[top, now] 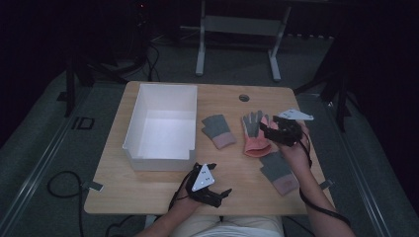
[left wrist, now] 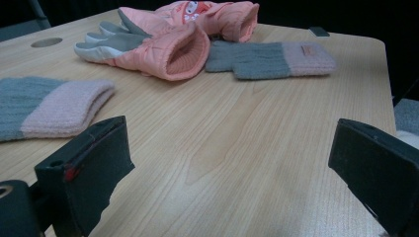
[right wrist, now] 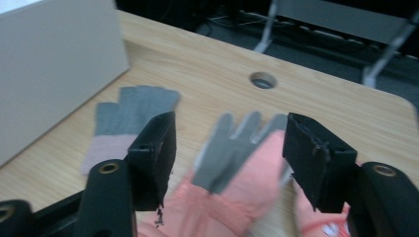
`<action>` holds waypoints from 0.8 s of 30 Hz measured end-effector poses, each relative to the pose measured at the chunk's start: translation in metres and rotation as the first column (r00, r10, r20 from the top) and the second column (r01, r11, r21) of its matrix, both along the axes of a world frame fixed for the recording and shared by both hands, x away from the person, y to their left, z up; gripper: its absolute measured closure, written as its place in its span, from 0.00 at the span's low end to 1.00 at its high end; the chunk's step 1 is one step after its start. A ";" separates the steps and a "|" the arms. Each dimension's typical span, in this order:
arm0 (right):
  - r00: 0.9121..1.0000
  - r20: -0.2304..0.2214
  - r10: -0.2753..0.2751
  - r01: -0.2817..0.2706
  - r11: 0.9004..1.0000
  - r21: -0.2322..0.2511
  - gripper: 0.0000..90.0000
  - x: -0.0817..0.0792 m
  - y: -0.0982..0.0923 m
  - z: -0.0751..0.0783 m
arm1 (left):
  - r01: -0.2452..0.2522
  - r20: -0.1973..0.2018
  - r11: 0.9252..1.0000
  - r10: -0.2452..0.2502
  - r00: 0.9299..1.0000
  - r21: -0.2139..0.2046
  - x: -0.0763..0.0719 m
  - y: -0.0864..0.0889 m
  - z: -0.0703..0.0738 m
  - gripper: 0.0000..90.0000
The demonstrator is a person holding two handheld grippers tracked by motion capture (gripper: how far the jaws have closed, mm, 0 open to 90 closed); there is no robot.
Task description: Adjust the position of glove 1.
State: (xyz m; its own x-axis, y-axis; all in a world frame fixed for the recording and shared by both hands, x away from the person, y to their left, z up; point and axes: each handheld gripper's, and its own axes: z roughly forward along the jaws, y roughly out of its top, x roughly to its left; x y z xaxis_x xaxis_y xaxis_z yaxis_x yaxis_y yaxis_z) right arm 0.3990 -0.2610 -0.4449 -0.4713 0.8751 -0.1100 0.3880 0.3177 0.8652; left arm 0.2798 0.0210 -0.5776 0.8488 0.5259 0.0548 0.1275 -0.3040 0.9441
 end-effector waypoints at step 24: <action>0.973 -0.069 0.219 -0.222 0.974 -0.038 0.64 0.037 0.084 -0.030 | 0.003 -0.002 1.000 -0.003 1.000 -0.001 0.000 0.000 0.000 0.03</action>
State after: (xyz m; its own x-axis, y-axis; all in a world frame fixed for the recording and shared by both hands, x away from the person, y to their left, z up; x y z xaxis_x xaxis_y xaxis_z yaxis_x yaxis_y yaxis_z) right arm 0.4363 -0.1769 -0.4746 -0.6597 0.7433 -0.1108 0.3576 0.4402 0.8236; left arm 0.2801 0.0208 -0.5775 0.8504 0.5235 0.0530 0.1280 -0.3036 0.9441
